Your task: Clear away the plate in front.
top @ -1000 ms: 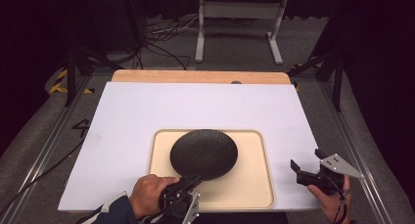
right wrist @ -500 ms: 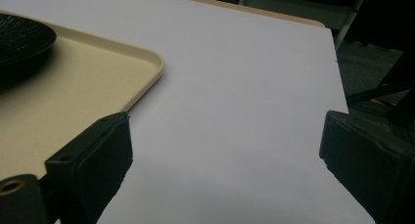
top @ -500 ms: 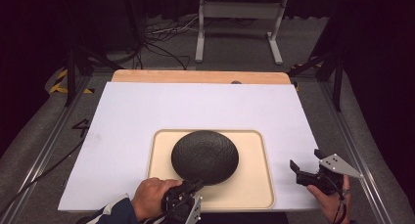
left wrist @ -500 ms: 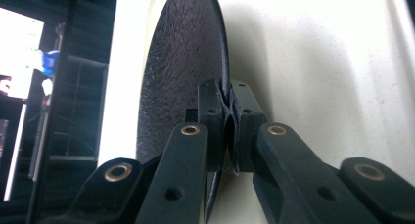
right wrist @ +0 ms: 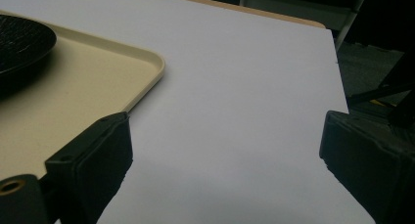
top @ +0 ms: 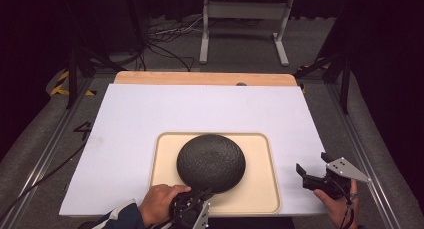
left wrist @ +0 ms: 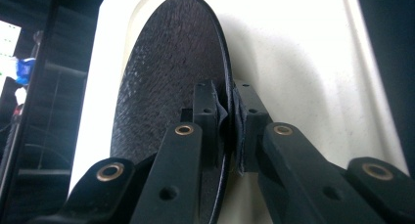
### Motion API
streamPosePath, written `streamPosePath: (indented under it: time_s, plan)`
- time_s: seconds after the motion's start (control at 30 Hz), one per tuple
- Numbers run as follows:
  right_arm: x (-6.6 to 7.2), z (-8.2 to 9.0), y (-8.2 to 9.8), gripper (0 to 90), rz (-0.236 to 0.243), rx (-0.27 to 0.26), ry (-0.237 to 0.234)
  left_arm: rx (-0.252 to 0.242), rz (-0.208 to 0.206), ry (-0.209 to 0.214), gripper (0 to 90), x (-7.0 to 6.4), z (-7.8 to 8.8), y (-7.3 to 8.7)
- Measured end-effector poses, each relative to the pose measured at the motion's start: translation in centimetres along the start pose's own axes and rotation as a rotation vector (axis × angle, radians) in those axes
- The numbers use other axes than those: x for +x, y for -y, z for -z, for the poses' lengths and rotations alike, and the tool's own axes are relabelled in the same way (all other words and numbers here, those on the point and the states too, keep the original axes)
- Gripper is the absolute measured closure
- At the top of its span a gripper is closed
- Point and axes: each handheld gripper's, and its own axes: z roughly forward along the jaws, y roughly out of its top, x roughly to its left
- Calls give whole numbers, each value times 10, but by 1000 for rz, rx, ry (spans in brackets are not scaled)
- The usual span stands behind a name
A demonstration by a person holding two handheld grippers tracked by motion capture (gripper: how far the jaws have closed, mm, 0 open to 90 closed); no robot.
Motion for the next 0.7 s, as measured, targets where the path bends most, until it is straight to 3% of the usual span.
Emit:
streamPosePath:
  time_s: [0.5,0.7]
  plan:
    - [0,0,0,60,1,0,1,-39,70,137,769,3,-14,-6]
    - [0,-1,0,60,3,2,-2,-118,176,158,724,8,-5,-5]
